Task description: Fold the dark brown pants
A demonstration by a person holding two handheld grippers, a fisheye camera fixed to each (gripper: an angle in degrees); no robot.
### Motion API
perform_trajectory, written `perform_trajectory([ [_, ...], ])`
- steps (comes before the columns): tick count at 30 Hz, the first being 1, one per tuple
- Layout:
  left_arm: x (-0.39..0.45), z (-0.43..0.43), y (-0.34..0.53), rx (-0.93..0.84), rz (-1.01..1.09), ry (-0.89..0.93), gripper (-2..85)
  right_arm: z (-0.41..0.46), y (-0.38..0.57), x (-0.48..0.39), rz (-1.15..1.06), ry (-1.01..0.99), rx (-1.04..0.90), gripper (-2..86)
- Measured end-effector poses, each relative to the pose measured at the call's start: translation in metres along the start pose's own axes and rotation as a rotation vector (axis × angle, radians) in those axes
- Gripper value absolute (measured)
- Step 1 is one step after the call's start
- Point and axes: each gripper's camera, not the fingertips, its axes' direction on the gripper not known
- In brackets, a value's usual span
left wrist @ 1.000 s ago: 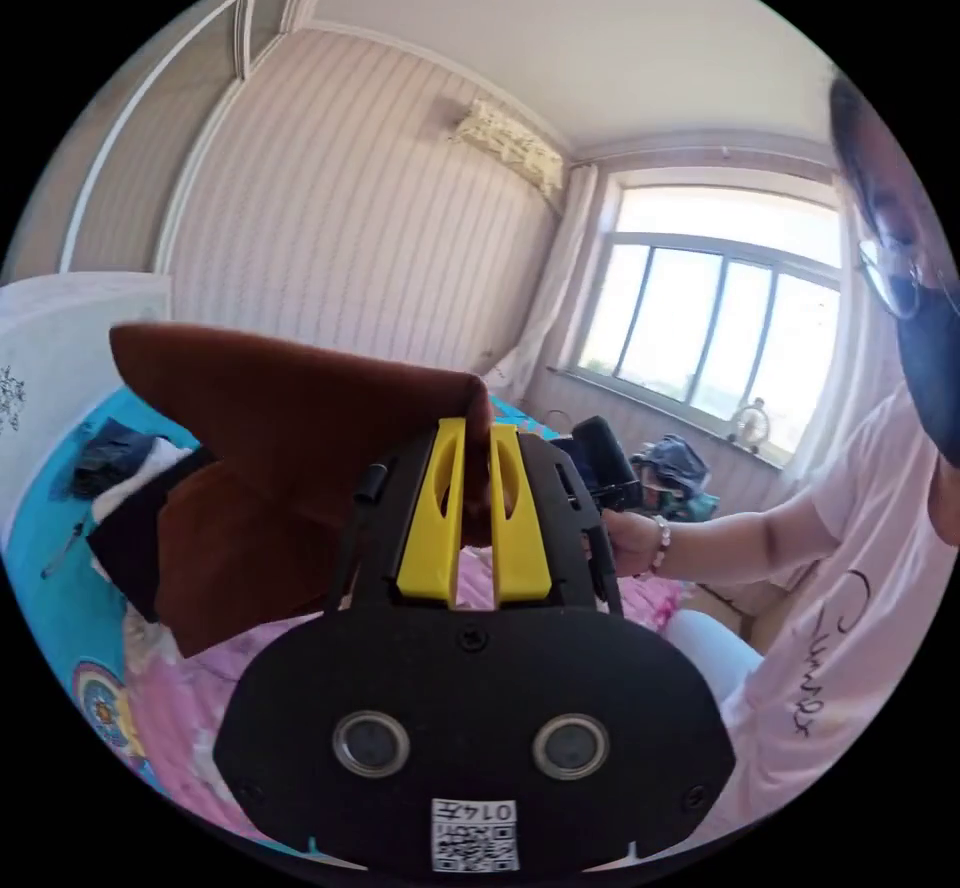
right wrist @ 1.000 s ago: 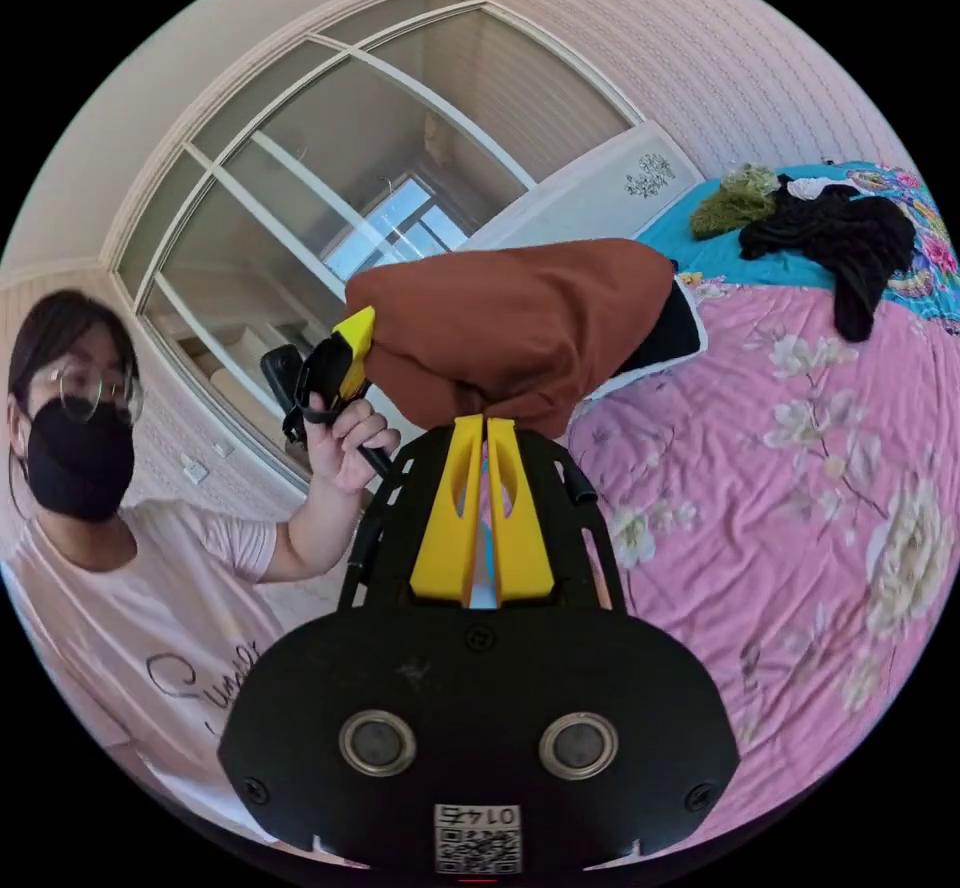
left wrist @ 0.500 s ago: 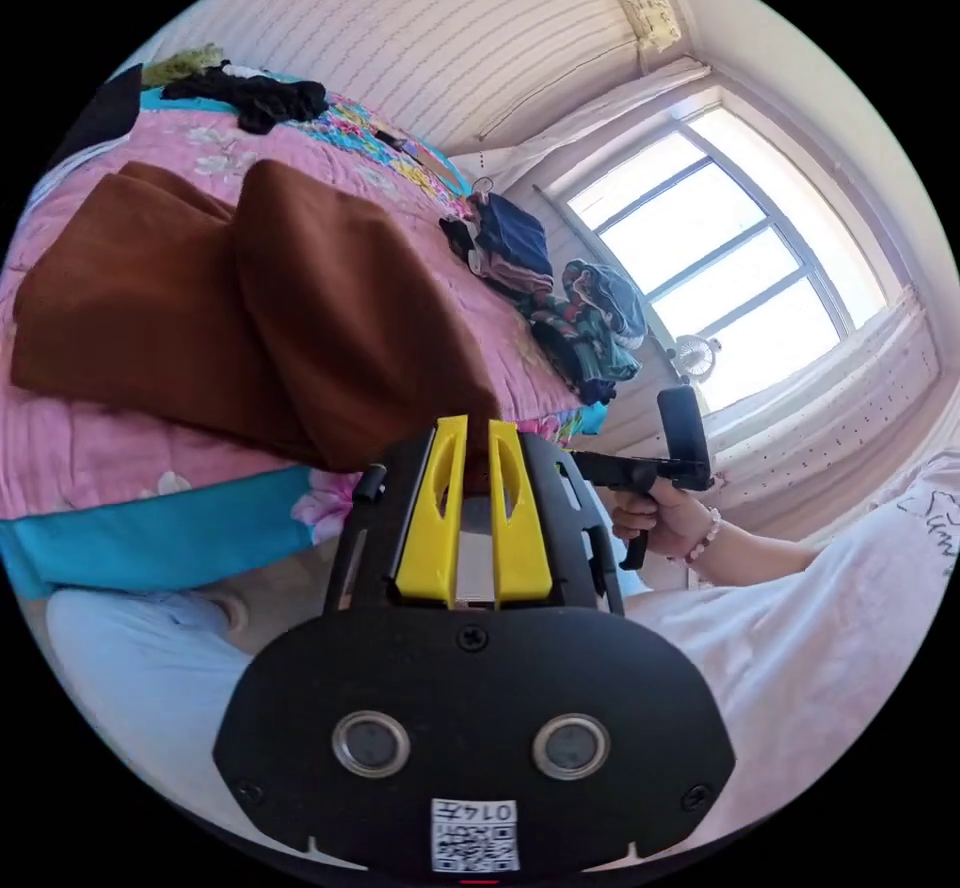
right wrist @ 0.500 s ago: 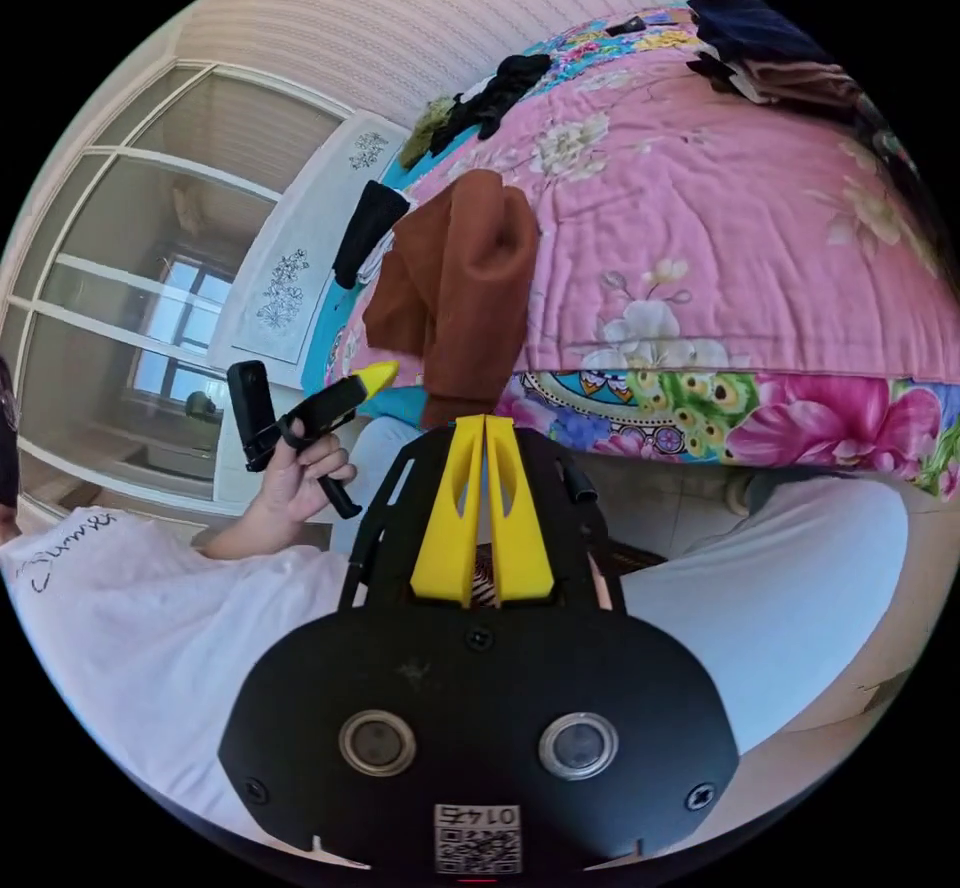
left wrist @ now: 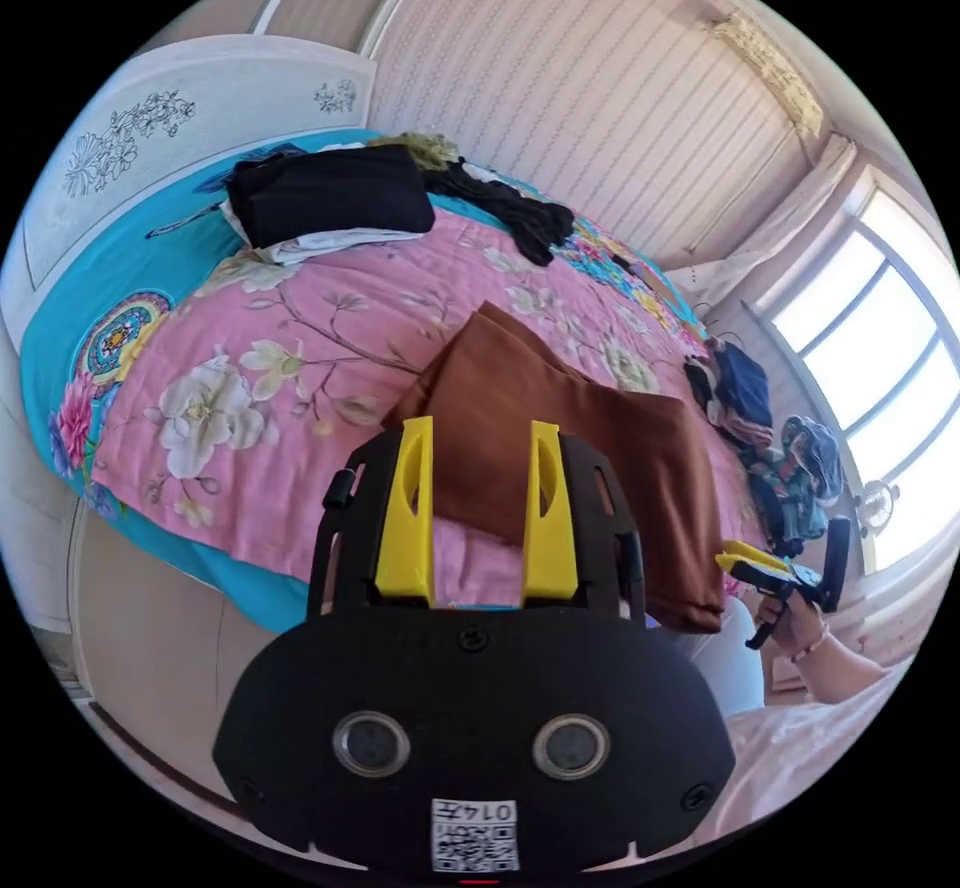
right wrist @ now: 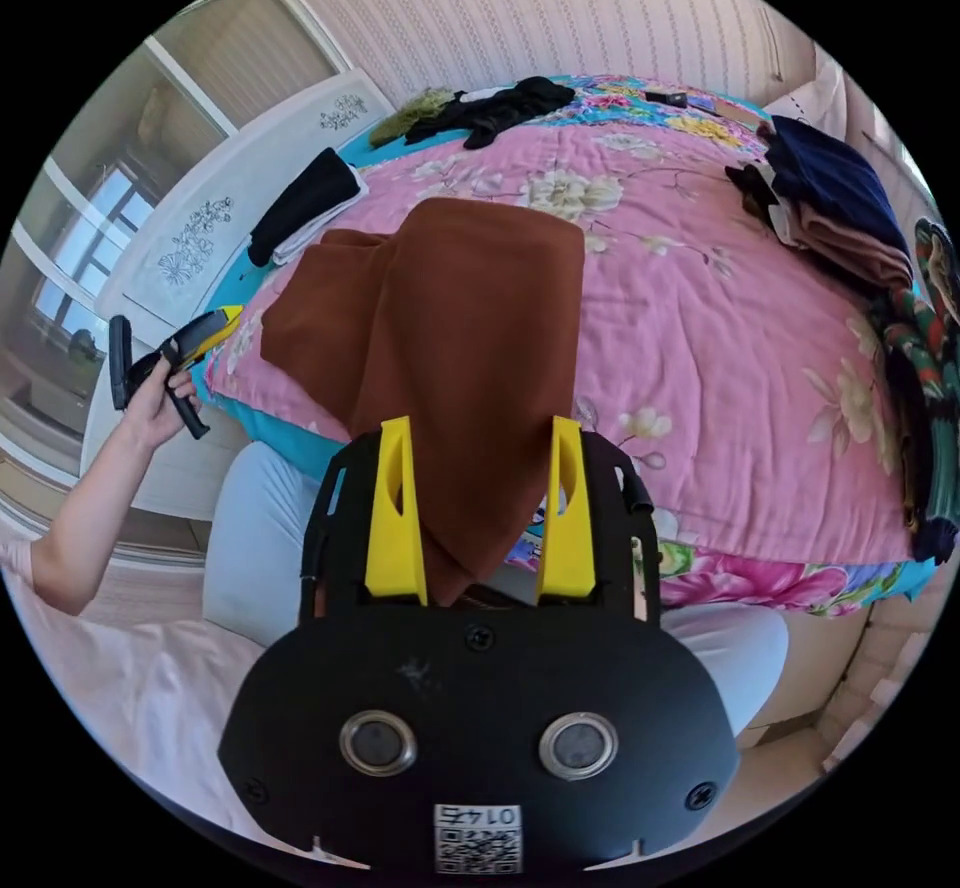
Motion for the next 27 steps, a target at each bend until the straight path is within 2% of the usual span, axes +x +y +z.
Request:
perform_trajectory([
  [5,-0.004,0.056,-0.008,-0.17,-0.005,-0.061,14.1,0.023,0.01,-0.029,-0.181,0.179,-0.133,14.1],
  [7,-0.002,0.062,-0.002,-0.149,0.014,-0.072,13.4,0.019,0.012,-0.033,-0.212,0.228,-0.149,9.3],
  [10,0.005,0.051,0.005,-0.117,0.088,-0.048,6.0,0.002,0.014,-0.026,-0.211,0.157,-0.158,5.0],
  [14,0.036,0.01,0.021,-0.033,0.232,0.159,3.1,-0.04,0.01,-0.005,-0.222,0.045,-0.13,3.6],
  [19,0.122,-0.013,0.073,-0.031,0.495,0.457,2.9,-0.085,0.012,0.021,-0.215,0.046,-0.045,3.3],
  [22,0.166,0.012,0.113,-0.132,0.543,0.573,3.3,-0.091,0.021,0.041,-0.103,0.027,-0.074,4.1],
  [24,0.182,0.04,0.136,-0.279,0.493,0.619,3.6,-0.111,0.039,0.038,-0.086,-0.009,0.072,3.3],
  [27,0.179,0.063,0.156,-0.376,0.445,0.563,3.9,-0.125,0.059,0.037,-0.031,-0.059,0.194,6.8],
])
